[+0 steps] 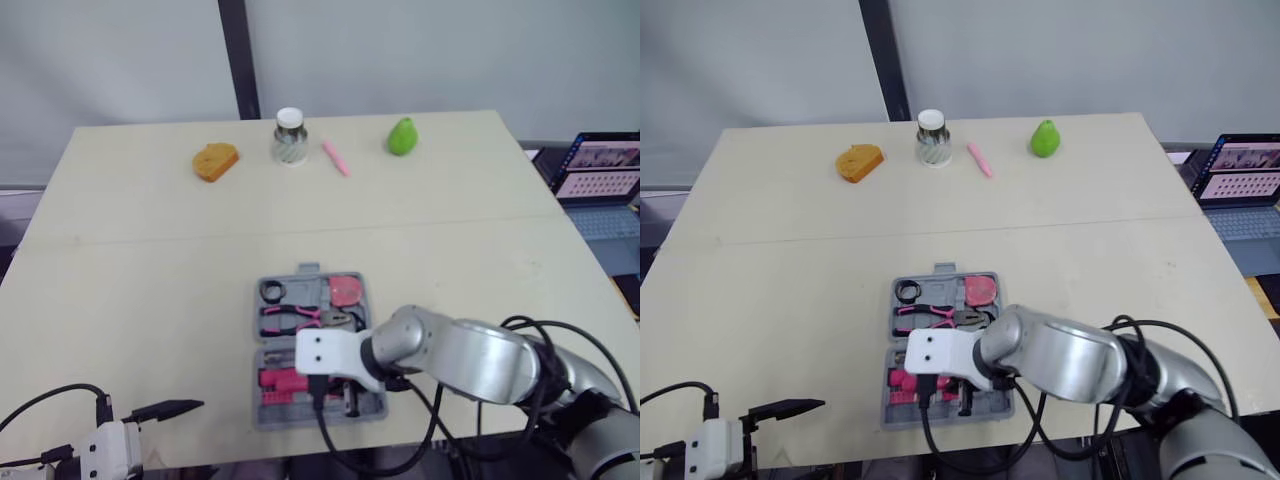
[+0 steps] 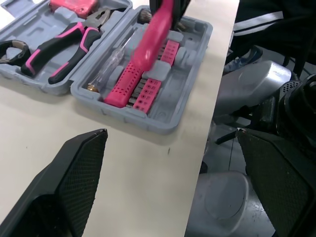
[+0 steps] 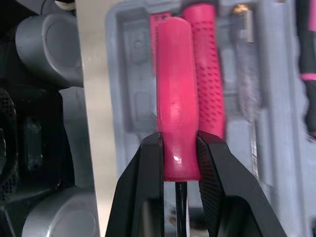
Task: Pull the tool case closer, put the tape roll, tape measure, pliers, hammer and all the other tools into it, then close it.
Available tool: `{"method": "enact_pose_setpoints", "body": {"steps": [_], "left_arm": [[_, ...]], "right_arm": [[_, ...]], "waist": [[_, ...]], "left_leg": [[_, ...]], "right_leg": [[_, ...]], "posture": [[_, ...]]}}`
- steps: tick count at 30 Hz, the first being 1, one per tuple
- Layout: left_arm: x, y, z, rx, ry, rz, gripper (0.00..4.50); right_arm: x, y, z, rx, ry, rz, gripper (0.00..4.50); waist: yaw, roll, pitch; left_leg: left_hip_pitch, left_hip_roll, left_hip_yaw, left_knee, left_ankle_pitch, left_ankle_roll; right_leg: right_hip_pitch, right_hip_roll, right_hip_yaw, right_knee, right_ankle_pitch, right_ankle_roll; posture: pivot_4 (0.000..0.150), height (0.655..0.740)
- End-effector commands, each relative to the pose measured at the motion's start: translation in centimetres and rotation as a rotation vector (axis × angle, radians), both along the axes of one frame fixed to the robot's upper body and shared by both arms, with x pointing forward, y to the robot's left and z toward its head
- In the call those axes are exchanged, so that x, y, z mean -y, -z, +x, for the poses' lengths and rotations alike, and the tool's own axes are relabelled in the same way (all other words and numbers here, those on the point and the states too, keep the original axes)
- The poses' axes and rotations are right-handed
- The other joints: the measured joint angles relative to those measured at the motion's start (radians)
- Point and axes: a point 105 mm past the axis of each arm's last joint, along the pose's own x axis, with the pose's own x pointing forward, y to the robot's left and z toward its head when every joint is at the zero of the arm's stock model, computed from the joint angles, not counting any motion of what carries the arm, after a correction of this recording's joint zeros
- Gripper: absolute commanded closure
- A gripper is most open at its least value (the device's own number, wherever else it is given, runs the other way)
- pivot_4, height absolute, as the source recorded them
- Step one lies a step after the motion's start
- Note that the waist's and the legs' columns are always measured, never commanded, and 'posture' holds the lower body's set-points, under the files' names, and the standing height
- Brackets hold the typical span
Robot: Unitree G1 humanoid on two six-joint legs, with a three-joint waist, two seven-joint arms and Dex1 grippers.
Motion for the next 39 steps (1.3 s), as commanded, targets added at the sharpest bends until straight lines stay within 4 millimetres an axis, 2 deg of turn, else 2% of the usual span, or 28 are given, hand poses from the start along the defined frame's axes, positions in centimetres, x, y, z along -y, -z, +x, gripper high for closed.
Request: {"method": "enact_pose_setpoints", "body": {"steps": [1,10,21,32,39], "left_arm": [[0.2,-0.4,-0.3,0.012,0.004,0.005,0.0],[0.3,-0.6,0.2,0.011,0.004,0.004,0.0],[0.3,-0.7,0.4,0.006,0.005,0.005,0.0],[0.3,-1.1,0.4,0.002,0.008,0.011,0.0],[0.2,-1.2,0.4,-0.001,0.004,0.015,0.0]], "right_arm": [[-0.6,0.2,-0.2,0.021,-0.001,0.0,4.08],[-1.5,1.3,-1.0,0.003,-0.011,-0.007,4.08],[-2.6,1.4,-1.9,-0.023,-0.03,0.026,4.08],[-2.7,2.5,-2.2,-0.04,-0.014,0.004,4.08],[-3.1,2.9,-2.4,-0.046,-0.008,0.001,4.08]], "waist": [[-0.005,0.0,0.0],[-0.008,0.0,0.0],[-0.008,0.0,0.0],[-0.009,0.0,0.0],[-0.01,-0.001,0.0]], "left_leg": [[0.0,0.0,0.0,0.0,0.0,0.0],[0.0,0.0,0.001,0.0,-0.001,0.0],[0.0,0.001,0.002,0.0,-0.001,0.0],[-0.002,0.001,0.004,0.0,-0.002,0.0],[-0.009,0.002,0.007,0.001,-0.001,0.0]], "right_leg": [[0.0,0.0,0.0,0.0,0.0,0.0],[-0.001,0.0,0.0,0.0,0.0,0.0],[-0.002,0.0,0.0,0.001,0.0,0.0],[-0.005,0.0,0.001,0.001,0.0,0.0],[-0.014,0.0,0.001,0.004,0.0,0.0]], "posture": [[0.15,0.74],[0.15,0.74],[0.15,0.74],[0.15,0.74],[0.15,0.74]]}}
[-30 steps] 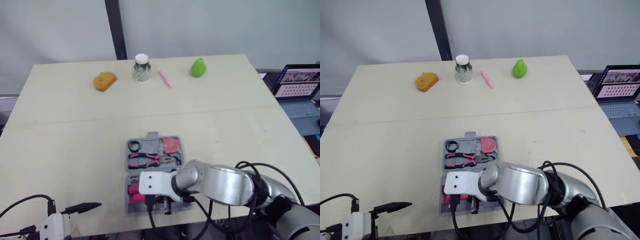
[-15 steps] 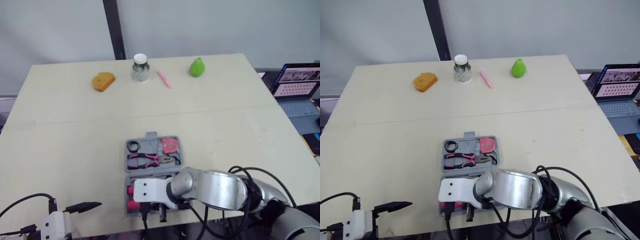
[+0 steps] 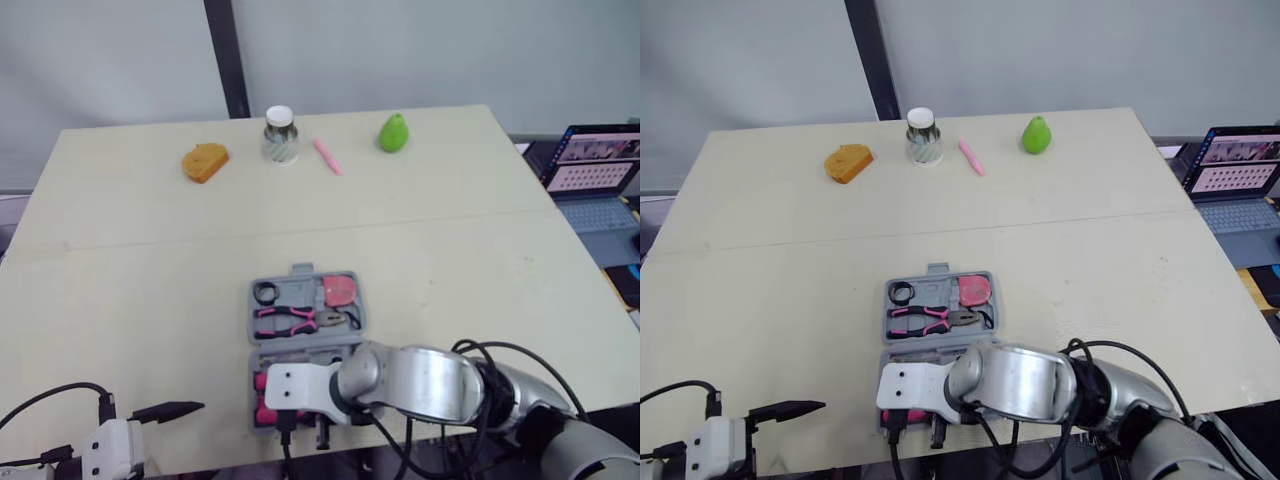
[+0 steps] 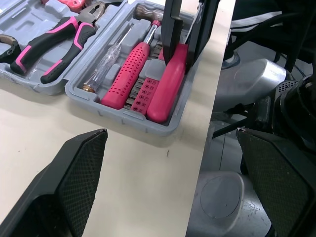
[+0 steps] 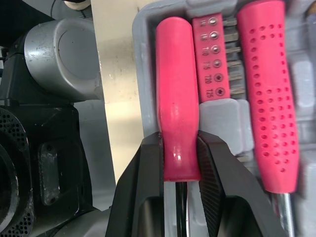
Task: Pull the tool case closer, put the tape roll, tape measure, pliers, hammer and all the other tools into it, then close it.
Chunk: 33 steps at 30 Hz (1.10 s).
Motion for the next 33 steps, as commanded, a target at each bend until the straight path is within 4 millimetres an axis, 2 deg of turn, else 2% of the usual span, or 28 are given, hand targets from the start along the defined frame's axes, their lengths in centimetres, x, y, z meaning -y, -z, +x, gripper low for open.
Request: {"method": "enact_pose_setpoints", "body": {"steps": [1,11,13,15,16,19,20,24,27,30,33], "left_arm": [[0.0,-0.8,0.1,0.026,0.008,0.003,0.0],[0.0,-0.6,-0.1,0.021,0.006,-0.001,0.0],[0.0,-0.6,0.0,0.022,0.004,-0.004,0.0],[0.0,-0.6,0.0,0.021,0.002,-0.006,0.0],[-0.1,-0.5,0.0,0.019,0.001,-0.008,0.0],[0.0,-0.4,-0.2,0.018,-0.001,-0.012,0.0],[0.0,-0.4,-0.2,0.018,-0.001,-0.012,0.0],[0.1,-0.4,0.0,0.025,-0.004,-0.017,0.0],[0.3,-0.4,0.1,0.028,-0.002,-0.021,0.0],[0.3,-0.4,0.2,0.03,0.003,-0.023,0.0],[0.5,-0.3,0.3,0.031,0.008,-0.025,0.0]], "right_arm": [[-0.5,-0.1,-0.4,0.002,-0.015,0.013,4.08],[-0.6,-0.1,-0.6,-0.008,-0.015,0.023,4.08],[-0.6,-0.6,-0.6,-0.014,-0.018,0.045,3.07],[-0.5,-1.2,-0.7,-0.017,-0.027,0.065,2.27],[-0.5,-1.4,-0.7,-0.02,-0.029,0.075,1.65],[-0.5,-2.5,-0.6,-0.023,-0.034,0.116,0.21],[-0.6,-2.7,-0.5,-0.024,-0.033,0.126,0.1],[-0.9,-4.0,-0.8,-0.033,-0.044,0.199,0.1],[-1.3,-4.2,-0.2,-0.006,0.008,0.276,0.1],[-1.4,-4.0,0.1,0.037,0.02,0.416,0.89],[-1.5,-4.1,-0.3,0.058,-0.004,0.59,2.43]], "waist": [[0.0,0.0,0.0],[0.0,0.0,0.0],[0.0,0.0,0.0],[0.0,0.0,0.0],[0.0,0.0,0.0],[0.0,0.0,0.0],[0.0,0.0,0.0],[0.0,0.0,0.0],[0.001,0.0,0.0],[0.002,-0.002,-0.001],[0.003,-0.003,-0.002]], "left_leg": [[0.0,0.0,0.001,0.0,0.0,0.0],[0.0,0.001,0.003,0.0,0.0,0.0],[0.0,0.001,0.003,0.0,0.0,0.0],[0.0,0.001,0.003,0.0,0.0,0.0],[0.0,0.001,0.003,0.0,0.0,0.0],[0.0,0.001,0.003,0.0,0.0,0.0],[0.0,0.001,0.003,0.0,0.0,0.0],[0.0,0.001,0.003,0.0,0.0,0.0],[0.0,0.001,0.003,0.0,0.0,0.0],[0.0,0.001,0.004,0.0,0.0,0.0],[-0.001,0.0,0.007,0.0,0.0,0.0]], "right_leg": [[0.0,0.0,0.0,0.0,0.0,0.0],[-0.001,0.0,0.0,0.0,0.0,0.0],[-0.001,0.0,0.0,0.0,0.0,0.0],[-0.001,0.0,0.0,0.0,0.0,0.0],[-0.001,0.0,0.0,0.0,0.0,0.0],[-0.001,0.0,0.0,0.0,0.0,0.0],[-0.001,0.0,0.0,0.0,0.0,0.0],[-0.001,0.0,0.0,0.0,0.0,0.0],[-0.001,0.0,0.0,0.0,0.0,0.0],[-0.001,0.0,0.0,-0.001,0.0,0.0],[0.0,0.0,-0.001,-0.001,0.0,0.0]], "posture": [[0.15,0.74],[0.15,0.74],[0.15,0.74],[0.15,0.74],[0.15,0.74],[0.15,0.74],[0.15,0.74],[0.15,0.74],[0.15,0.74],[0.15,0.74],[0.15,0.74]]}}
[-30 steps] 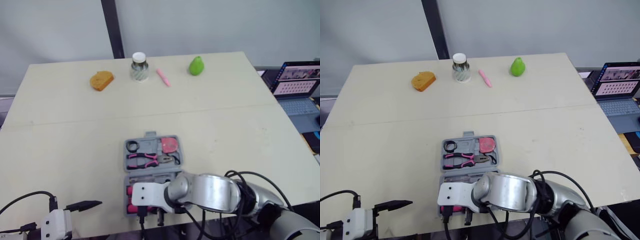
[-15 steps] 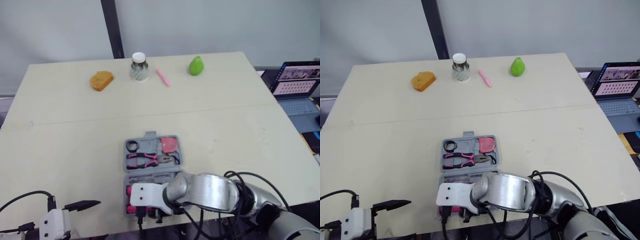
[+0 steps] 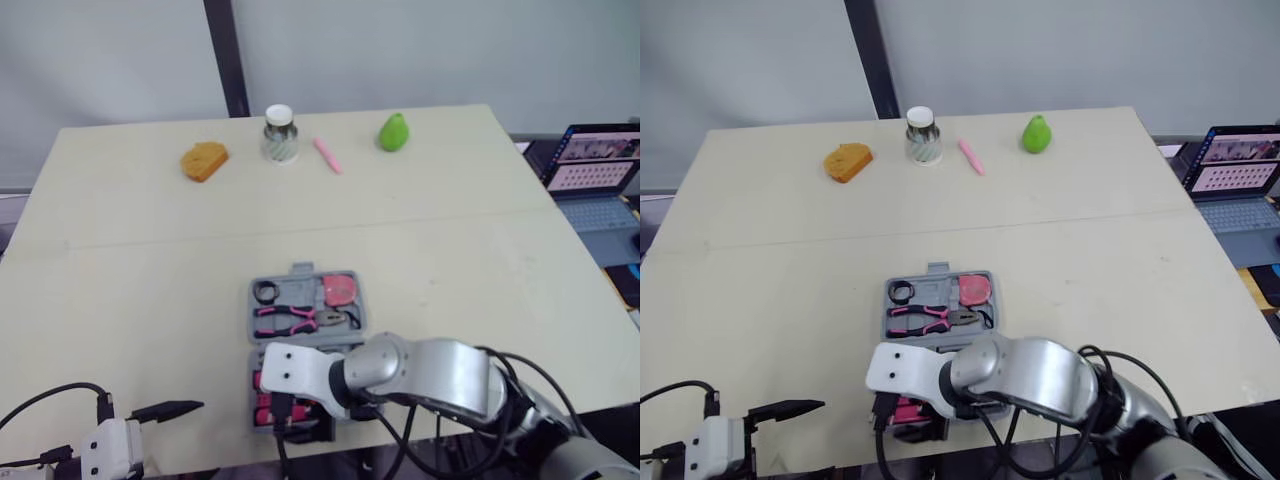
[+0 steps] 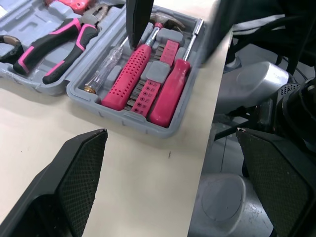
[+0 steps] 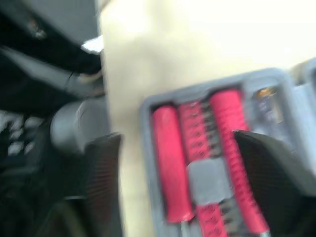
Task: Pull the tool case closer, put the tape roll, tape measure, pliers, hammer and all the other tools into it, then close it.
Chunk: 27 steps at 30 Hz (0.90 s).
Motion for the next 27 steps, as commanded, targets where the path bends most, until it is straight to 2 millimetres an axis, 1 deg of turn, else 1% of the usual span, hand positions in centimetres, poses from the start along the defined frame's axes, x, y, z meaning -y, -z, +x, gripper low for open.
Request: {"method": "enact_pose_setpoints", "body": {"steps": [1,3,4,5,8,12,16,23,27], "left_arm": [[0.4,-0.3,0.2,0.022,0.012,-0.007,0.0],[0.5,-0.3,0.3,0.025,0.013,-0.01,0.0],[0.5,-0.3,0.3,0.026,0.014,-0.01,0.0],[0.5,-0.3,0.3,0.026,0.015,-0.011,0.0],[0.5,-0.3,0.3,0.023,0.017,-0.008,0.0],[0.6,-0.2,0.5,0.023,0.019,-0.007,0.0],[0.7,-0.2,0.7,0.028,0.021,-0.01,0.0],[0.7,-0.2,0.9,0.029,0.025,-0.01,0.0],[0.8,-0.3,0.9,0.031,0.026,-0.012,0.0]], "right_arm": [[-0.8,-1.6,-1.0,0.096,-0.078,0.231,2.9],[-0.3,-1.2,-1.1,0.128,-0.087,0.275,3.91],[0.1,-0.6,-1.3,0.12,-0.095,0.263,4.38],[0.6,0.1,-1.2,0.118,-0.096,0.244,4.45],[1.5,1.4,-1.2,0.085,-0.091,0.211,4.45],[2.0,2.7,-1.4,0.061,-0.103,0.16,4.45],[2.4,3.8,-1.1,0.055,-0.083,0.118,4.45],[3.6,6.2,-1.2,0.025,-0.05,0.027,4.45],[3.8,6.9,-1.2,0.013,-0.031,0.015,4.45]], "waist": [[-0.001,0.0,0.0],[-0.004,-0.001,0.0],[-0.005,-0.001,0.0],[-0.005,-0.002,0.0],[-0.001,-0.002,-0.001],[-0.001,-0.002,0.0],[0.0,-0.002,0.0],[0.001,-0.003,-0.001],[0.0,-0.003,-0.001]], "left_leg": [[0.0,0.0,0.0,0.0,0.0,0.0],[0.0,0.0,0.001,0.0,0.0,0.0],[0.001,0.001,0.001,0.0,0.0,0.0],[0.002,0.001,0.001,0.0,0.0,0.0],[0.002,0.001,0.001,0.001,0.0,0.0],[0.002,0.002,0.0,0.001,0.0,0.0],[0.002,0.002,-0.001,0.001,0.0,0.0],[0.002,0.002,-0.001,0.001,0.0,0.0],[0.003,0.002,-0.001,0.001,0.0,0.0]], "right_leg": [[0.0,0.0,0.0,0.0,0.0,0.0],[0.0,0.0,0.0,0.0,0.0,0.0],[0.0,0.0,0.0,0.0,0.0,0.0],[0.0,0.0,0.0,0.0,0.0,0.0],[0.001,0.0,0.0,0.0,0.0,0.0],[0.001,0.0,0.0,0.0,0.0,0.0],[0.001,0.0,0.0,0.0,0.0,0.0],[0.001,0.0,0.0,0.0,0.0,0.0],[0.001,0.0,0.0,0.0,0.0,0.0]], "posture": [[0.15,0.74],[0.15,0.74],[0.15,0.74],[0.15,0.74],[0.15,0.74],[0.15,0.74],[0.15,0.74],[0.15,0.74],[0.15,0.74]]}}
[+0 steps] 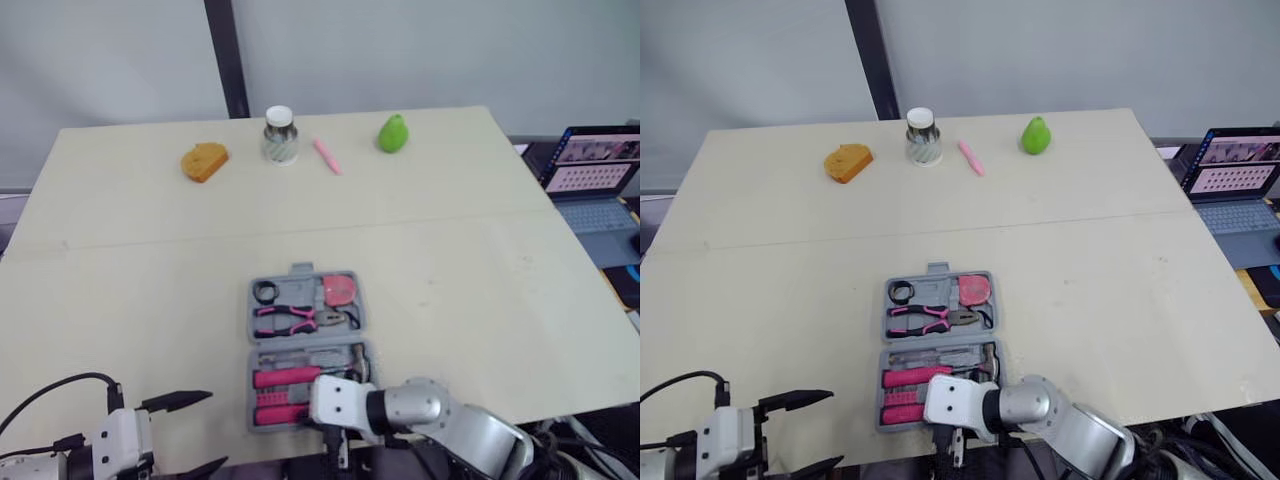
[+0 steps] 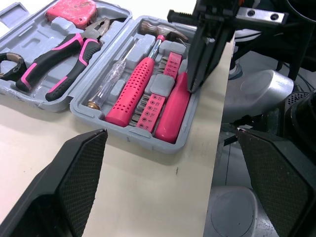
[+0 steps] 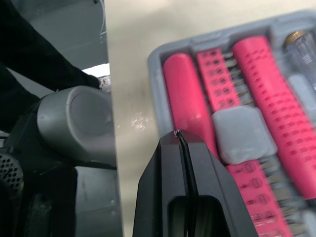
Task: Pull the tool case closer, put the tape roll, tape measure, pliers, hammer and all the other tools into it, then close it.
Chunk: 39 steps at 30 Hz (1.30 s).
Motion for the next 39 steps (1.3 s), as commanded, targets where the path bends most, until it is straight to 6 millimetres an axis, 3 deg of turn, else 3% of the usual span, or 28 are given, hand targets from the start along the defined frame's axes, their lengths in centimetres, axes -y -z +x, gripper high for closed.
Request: {"method": "enact_pose_setpoints", "body": {"steps": [1,7,12,25,33,39], "left_arm": [[0.3,-0.1,0.0,0.002,0.014,-0.001,0.0],[0.4,-0.1,0.0,0.004,0.018,-0.003,0.0],[0.4,0.0,0.0,0.006,0.018,-0.003,0.0],[0.7,0.0,0.2,0.012,0.019,-0.007,0.0],[0.8,0.0,0.3,0.016,0.021,-0.008,0.0],[1.0,0.0,0.6,0.024,0.02,-0.01,0.0]], "right_arm": [[0.6,1.5,-0.2,-0.036,0.022,-0.051,4.45],[-0.3,-0.8,-0.8,-0.063,-0.016,0.075,4.45],[-0.3,-1.7,0.9,-0.034,0.042,0.102,4.45],[0.8,0.0,0.8,-0.034,0.032,0.025,4.45],[0.5,-0.2,0.8,-0.017,0.022,0.028,4.45],[0.9,1.0,0.2,0.012,-0.016,-0.032,4.45]], "waist": [[0.0,0.0,0.0],[0.001,-0.001,-0.001],[0.0,-0.001,-0.001],[0.001,-0.002,-0.001],[0.001,-0.002,-0.001],[0.001,-0.003,-0.002]], "left_leg": [[0.0,0.0,0.0,0.0,0.0,0.0],[0.0,0.001,0.0,0.0,0.0,0.0],[0.0,0.001,0.0,0.0,0.0,0.0],[0.0,0.001,0.0,0.001,0.0,0.0],[0.0,0.001,0.001,0.001,0.0,0.0],[0.0,0.001,0.001,0.001,0.0,0.0]], "right_leg": [[0.0,0.0,0.0,0.0,0.0,0.0],[0.0,0.0,0.0,0.0,0.0,0.0],[0.0,0.0,0.0,0.0,0.0,0.0],[0.0,0.001,0.0,0.001,0.0,0.0],[0.0,0.001,0.0,0.001,0.0,0.0],[0.0,0.001,0.0,0.001,0.0,0.0]], "posture": [[0.15,0.74],[0.15,0.74],[0.15,0.74],[0.15,0.74],[0.15,0.74],[0.15,0.74]]}}
